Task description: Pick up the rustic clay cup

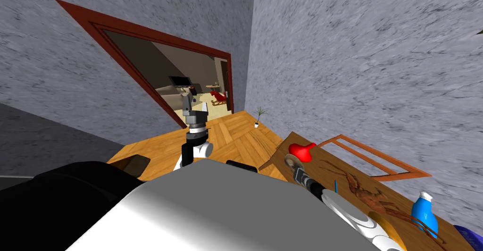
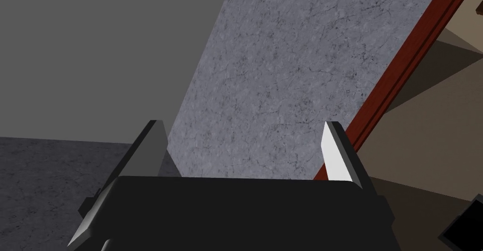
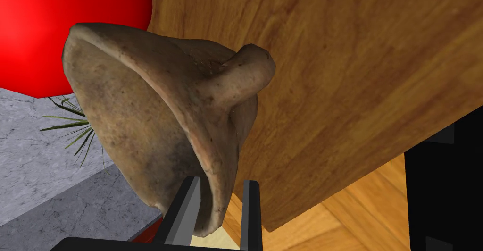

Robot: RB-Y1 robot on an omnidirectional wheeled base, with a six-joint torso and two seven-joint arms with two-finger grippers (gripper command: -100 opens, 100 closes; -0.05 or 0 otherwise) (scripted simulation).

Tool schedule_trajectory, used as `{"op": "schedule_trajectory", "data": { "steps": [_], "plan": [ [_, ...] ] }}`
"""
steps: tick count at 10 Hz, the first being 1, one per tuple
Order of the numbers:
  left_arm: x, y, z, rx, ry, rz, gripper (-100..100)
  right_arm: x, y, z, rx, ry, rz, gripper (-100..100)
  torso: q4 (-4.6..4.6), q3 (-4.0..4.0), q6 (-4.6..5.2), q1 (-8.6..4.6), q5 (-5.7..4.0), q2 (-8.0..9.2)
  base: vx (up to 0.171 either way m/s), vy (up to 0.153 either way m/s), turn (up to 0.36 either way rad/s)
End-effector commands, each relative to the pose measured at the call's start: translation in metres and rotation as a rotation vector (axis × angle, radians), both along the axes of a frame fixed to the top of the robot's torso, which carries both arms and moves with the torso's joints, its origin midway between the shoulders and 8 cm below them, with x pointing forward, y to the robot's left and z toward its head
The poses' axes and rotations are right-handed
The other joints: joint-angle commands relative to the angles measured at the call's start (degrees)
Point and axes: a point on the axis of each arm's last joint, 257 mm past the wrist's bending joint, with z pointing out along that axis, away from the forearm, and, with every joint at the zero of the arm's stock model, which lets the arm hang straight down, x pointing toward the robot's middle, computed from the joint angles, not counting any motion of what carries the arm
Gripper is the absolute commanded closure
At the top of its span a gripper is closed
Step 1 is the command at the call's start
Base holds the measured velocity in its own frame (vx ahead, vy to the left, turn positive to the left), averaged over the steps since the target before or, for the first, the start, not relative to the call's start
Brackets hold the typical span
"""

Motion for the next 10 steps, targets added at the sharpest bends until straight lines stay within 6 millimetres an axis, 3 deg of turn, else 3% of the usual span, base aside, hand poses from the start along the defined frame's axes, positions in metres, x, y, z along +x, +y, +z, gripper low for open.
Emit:
{"op": "schedule_trajectory", "data": {
  "steps": [1, 6, 7, 8, 9, 10],
  "plan": [
    [0.0, 0.0, 0.0, 0.0, 0.0, 0.0, 0, 0.002, -0.01, 0.0, -0.004, 0.005, -0.015, 100, 0.0, 0.0, 0.0, 0.0, 0.0, 0.0, -0.078, 0.04, 0.097],
    [0.0, 0.0, 0.0, 0.0, 0.0, 0.0, 0, 0.017, -0.064, 0.014, 0.024, -0.009, -0.109, 100, 0.05, 0.1, 0.09, 0.12, 0.08, 0.15, -0.112, 0.07, 0.165],
    [0.0, 0.0, 0.0, 0.0, 0.0, 0.0, 0, 0.009, -0.073, 0.01, 0.017, 0.008, -0.122, 100, 0.1, 0.12, -0.02, 0.16, 0.08, 0.15, -0.099, 0.062, 0.146],
    [0.0, 0.0, 0.0, 0.0, 0.0, 0.0, 0, 0.017, -0.078, 0.016, 0.034, -0.01, -0.14, 100, 0.06, 0.12, 0.15, 0.14, 0.09, 0.17, -0.11, 0.091, 0.109],
    [0.0, 0.0, 0.0, 0.0, 0.0, 0.0, 0, 0.008, -0.086, 0.012, 0.028, 0.009, -0.153, 100, 0.09, 0.15, 0.11, 0.24, 0.11, 0.22, -0.079, 0.071, 0.074],
    [0.0, 0.0, 0.0, 0.0, 0.0, 0.0, 0, 0.013, -0.083, 0.014, 0.027, 0.001, -0.144, 100, 0.08, 0.13, 0.15, 0.18, 0.13, 0.16, -0.026, 0.023, 0.003]
  ]
}}
